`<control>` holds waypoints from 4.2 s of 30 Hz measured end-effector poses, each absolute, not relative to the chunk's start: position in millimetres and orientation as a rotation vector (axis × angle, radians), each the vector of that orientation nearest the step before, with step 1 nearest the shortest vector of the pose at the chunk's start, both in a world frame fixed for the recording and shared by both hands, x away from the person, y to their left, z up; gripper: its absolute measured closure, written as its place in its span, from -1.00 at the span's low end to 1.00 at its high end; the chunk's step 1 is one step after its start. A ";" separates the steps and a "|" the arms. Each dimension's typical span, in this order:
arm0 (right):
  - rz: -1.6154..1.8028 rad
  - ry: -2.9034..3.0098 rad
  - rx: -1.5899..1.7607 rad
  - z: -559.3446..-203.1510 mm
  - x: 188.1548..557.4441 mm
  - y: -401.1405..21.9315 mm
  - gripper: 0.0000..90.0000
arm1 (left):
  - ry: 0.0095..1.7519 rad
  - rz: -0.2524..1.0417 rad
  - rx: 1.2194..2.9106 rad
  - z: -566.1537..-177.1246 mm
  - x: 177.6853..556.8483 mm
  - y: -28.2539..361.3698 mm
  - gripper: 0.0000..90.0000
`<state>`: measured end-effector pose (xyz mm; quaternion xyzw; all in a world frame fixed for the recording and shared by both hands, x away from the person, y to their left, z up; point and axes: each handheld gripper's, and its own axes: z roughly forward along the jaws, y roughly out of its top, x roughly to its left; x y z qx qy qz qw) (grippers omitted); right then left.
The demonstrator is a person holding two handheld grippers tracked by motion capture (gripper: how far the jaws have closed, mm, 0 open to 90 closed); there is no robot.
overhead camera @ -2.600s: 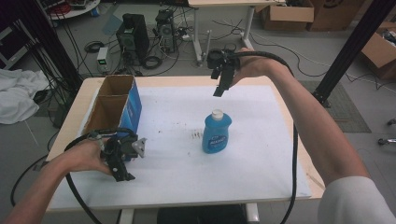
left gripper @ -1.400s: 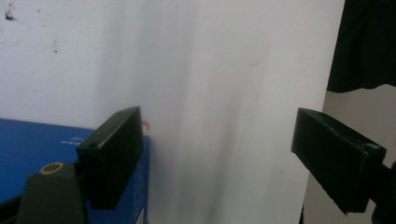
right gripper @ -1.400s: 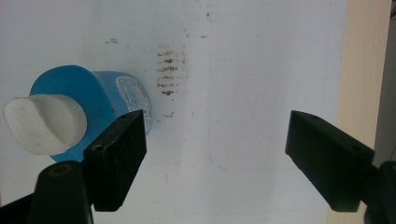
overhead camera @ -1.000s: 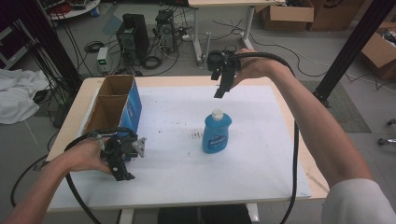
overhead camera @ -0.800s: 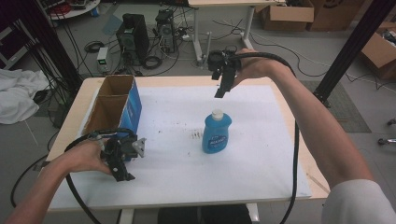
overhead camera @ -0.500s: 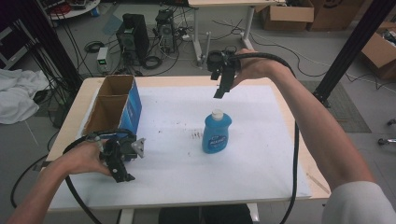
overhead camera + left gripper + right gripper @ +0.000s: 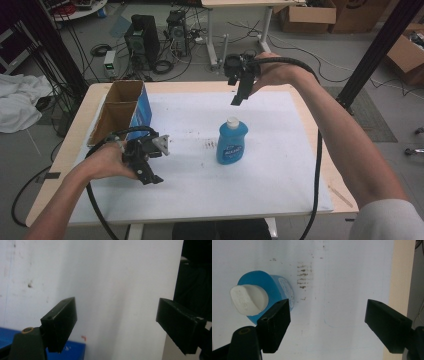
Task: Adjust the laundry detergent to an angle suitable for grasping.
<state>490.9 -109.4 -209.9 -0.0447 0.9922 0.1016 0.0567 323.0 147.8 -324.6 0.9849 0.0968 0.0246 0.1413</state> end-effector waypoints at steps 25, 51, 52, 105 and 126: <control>0.290 3.004 -0.114 -213.3 491.6 -105.6 -0.54 | 0.423 0.147 2.675 -316.1 343.1 98.4 -0.60; 0.269 2.998 -0.103 -216.6 494.5 -106.9 -0.54 | 0.558 0.137 2.379 -333.3 380.4 35.7 -0.61; 0.269 2.998 -0.103 -216.6 494.5 -106.9 -0.54 | 0.558 0.137 2.379 -333.3 380.4 35.7 -0.61; 0.255 2.995 -0.082 -220.6 496.7 -112.1 -0.53 | 0.591 0.135 2.282 -352.2 391.7 5.7 -0.21; 0.251 2.990 -0.084 -219.6 494.4 -112.1 -0.53 | 0.539 0.146 2.278 -353.6 390.0 4.2 -0.02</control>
